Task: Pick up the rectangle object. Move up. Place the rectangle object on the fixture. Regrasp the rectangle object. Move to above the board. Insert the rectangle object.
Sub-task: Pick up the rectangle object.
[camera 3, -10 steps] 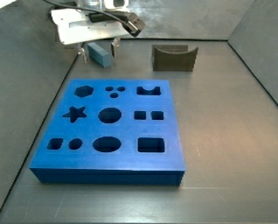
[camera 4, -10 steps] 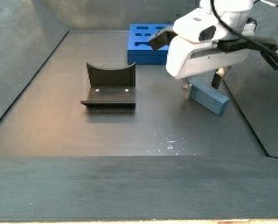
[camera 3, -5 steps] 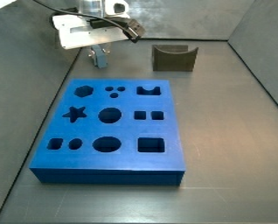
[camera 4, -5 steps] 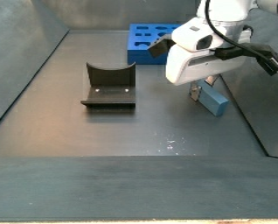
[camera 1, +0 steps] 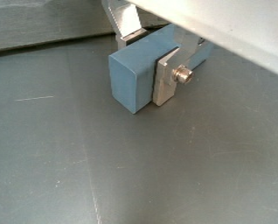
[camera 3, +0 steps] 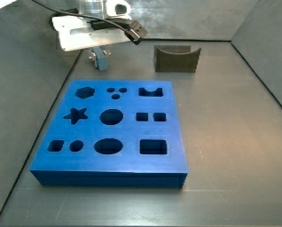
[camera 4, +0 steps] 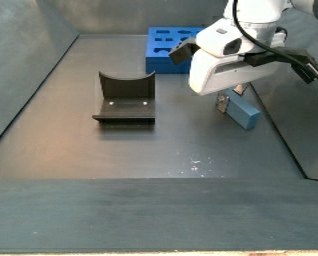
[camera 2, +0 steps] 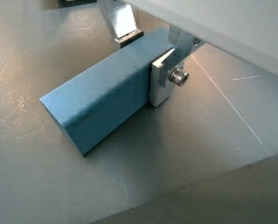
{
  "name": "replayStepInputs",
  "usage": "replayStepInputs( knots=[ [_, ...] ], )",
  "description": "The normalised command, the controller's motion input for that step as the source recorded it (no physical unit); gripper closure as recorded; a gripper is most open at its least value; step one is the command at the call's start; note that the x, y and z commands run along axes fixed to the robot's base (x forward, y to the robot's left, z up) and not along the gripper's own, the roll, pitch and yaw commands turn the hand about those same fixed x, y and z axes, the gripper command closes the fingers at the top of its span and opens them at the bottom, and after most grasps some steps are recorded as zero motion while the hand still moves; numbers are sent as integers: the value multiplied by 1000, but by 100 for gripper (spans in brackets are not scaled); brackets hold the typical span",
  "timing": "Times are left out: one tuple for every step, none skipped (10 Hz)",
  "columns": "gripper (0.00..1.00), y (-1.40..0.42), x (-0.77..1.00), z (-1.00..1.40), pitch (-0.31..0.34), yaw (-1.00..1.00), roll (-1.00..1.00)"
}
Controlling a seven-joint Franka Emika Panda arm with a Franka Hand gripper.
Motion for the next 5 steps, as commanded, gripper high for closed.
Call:
replayStepInputs(
  knots=[
    [100,0,0,0,0,0,0],
    [100,0,0,0,0,0,0],
    [100,0,0,0,0,0,0],
    [100,0,0,0,0,0,0],
    [100,0,0,0,0,0,0]
  ],
)
